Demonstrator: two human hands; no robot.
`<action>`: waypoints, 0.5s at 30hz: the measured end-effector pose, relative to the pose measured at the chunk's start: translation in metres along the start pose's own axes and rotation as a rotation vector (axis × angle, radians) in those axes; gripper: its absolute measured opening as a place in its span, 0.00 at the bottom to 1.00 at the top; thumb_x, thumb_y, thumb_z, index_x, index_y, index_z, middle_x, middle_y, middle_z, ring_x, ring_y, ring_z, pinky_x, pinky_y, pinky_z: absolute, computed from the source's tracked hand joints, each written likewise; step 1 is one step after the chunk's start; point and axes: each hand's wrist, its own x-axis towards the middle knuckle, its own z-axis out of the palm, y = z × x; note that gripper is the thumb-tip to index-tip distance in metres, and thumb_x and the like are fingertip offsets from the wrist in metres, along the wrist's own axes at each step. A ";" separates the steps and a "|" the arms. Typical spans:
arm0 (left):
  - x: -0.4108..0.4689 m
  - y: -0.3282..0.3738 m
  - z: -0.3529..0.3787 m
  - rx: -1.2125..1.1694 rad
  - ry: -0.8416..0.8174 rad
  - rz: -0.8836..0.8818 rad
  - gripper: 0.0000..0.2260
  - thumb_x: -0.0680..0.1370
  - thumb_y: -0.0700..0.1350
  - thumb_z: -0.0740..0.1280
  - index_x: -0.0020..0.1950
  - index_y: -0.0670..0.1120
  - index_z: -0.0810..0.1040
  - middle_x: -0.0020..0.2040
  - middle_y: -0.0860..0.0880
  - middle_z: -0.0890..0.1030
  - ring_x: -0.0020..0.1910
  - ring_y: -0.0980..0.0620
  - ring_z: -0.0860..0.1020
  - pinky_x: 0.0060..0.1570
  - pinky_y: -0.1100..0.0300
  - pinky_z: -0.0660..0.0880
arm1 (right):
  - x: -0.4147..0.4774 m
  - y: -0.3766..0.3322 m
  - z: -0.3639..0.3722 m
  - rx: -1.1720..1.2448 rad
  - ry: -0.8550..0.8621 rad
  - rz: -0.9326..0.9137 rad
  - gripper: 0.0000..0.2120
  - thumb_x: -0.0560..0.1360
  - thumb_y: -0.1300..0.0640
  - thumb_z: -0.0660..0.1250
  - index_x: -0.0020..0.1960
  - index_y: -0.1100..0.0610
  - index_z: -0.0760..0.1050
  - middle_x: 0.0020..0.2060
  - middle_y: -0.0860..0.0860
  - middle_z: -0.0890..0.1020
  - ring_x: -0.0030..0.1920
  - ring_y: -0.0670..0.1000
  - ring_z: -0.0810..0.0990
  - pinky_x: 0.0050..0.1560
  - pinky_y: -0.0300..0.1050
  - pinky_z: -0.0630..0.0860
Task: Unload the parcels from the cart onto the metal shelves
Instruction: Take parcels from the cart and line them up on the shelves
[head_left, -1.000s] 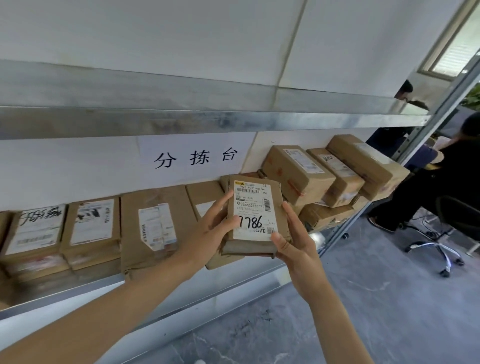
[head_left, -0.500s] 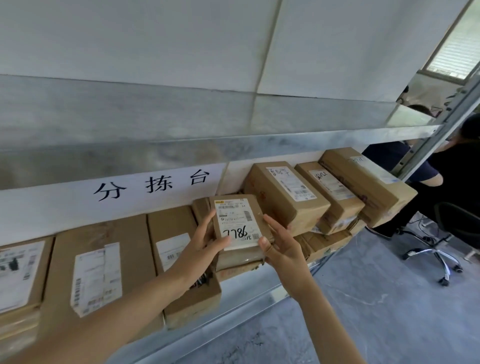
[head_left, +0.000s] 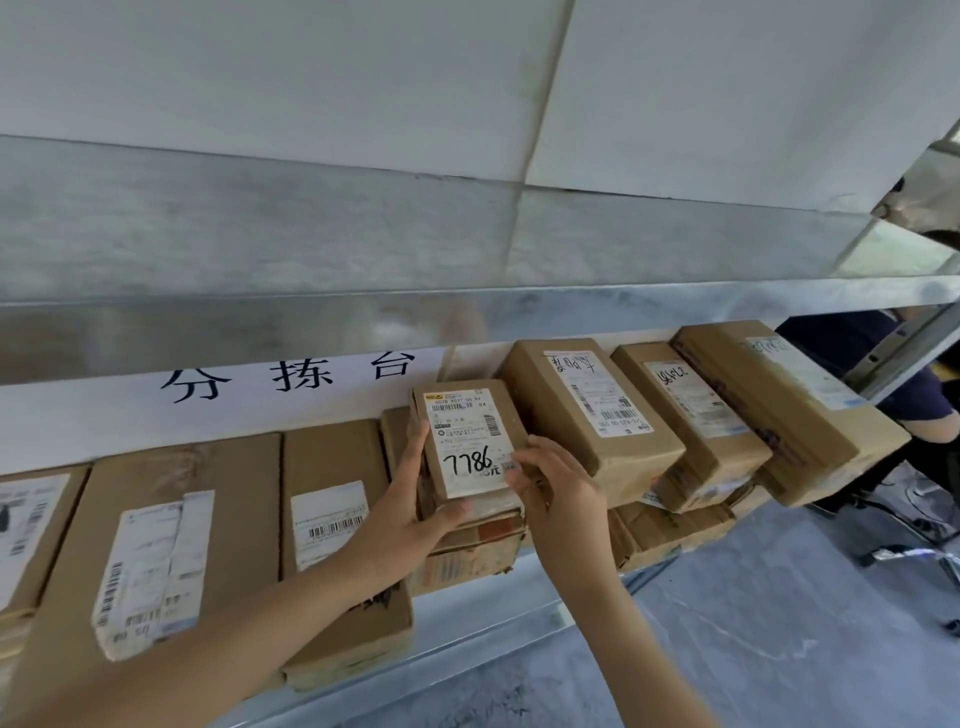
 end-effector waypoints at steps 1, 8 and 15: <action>0.002 -0.001 0.001 0.003 0.020 0.004 0.40 0.70 0.59 0.67 0.68 0.72 0.40 0.75 0.60 0.57 0.74 0.59 0.59 0.73 0.51 0.58 | 0.005 0.001 0.001 -0.041 -0.009 -0.057 0.06 0.76 0.64 0.68 0.51 0.63 0.81 0.55 0.53 0.81 0.54 0.48 0.80 0.55 0.29 0.72; 0.021 -0.002 0.014 0.098 0.162 0.005 0.39 0.77 0.46 0.67 0.75 0.61 0.41 0.72 0.60 0.64 0.69 0.64 0.64 0.71 0.60 0.61 | 0.026 0.014 -0.003 -0.216 -0.206 -0.393 0.14 0.67 0.68 0.73 0.52 0.62 0.79 0.52 0.56 0.82 0.53 0.55 0.83 0.52 0.41 0.78; 0.031 -0.005 0.028 0.210 0.341 0.081 0.37 0.73 0.54 0.66 0.77 0.58 0.49 0.75 0.59 0.58 0.72 0.64 0.58 0.71 0.60 0.60 | 0.041 0.021 -0.002 -0.288 -0.240 -0.451 0.25 0.54 0.76 0.77 0.48 0.60 0.81 0.47 0.54 0.83 0.49 0.55 0.84 0.35 0.45 0.83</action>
